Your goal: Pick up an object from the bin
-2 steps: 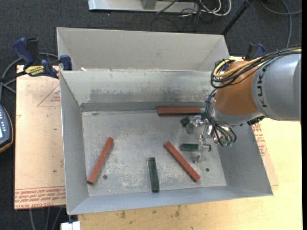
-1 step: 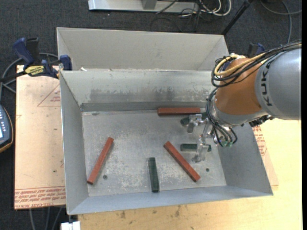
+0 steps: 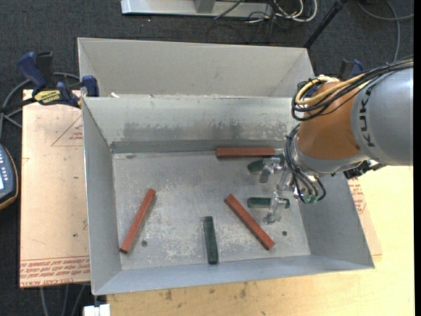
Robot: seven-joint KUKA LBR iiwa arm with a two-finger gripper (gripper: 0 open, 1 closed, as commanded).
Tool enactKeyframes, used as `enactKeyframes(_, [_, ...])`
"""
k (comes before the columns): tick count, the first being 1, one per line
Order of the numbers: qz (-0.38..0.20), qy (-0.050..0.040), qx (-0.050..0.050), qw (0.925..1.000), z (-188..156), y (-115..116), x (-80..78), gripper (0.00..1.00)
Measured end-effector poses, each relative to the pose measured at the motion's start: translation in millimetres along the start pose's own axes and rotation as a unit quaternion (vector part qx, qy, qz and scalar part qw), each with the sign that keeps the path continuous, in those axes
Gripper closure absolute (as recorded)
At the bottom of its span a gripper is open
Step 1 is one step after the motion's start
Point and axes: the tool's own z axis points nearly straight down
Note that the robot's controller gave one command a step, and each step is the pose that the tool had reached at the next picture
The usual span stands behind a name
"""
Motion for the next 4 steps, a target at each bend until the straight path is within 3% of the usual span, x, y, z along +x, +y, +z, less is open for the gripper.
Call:
enactKeyframes(1, [0.101,0.0010,0.000,0.9949,28.9,-6.4,2.6,0.00])
enactKeyframes(2, [0.099,0.0005,0.001,0.9950,28.4,-6.1,2.2,0.00])
enactKeyframes(3, [0.100,-0.0007,0.001,0.9950,28.6,-6.0,1.8,1.00])
enactKeyframes(4, [0.098,-0.0054,0.000,0.9951,-85.5,-5.3,-0.7,1.00])
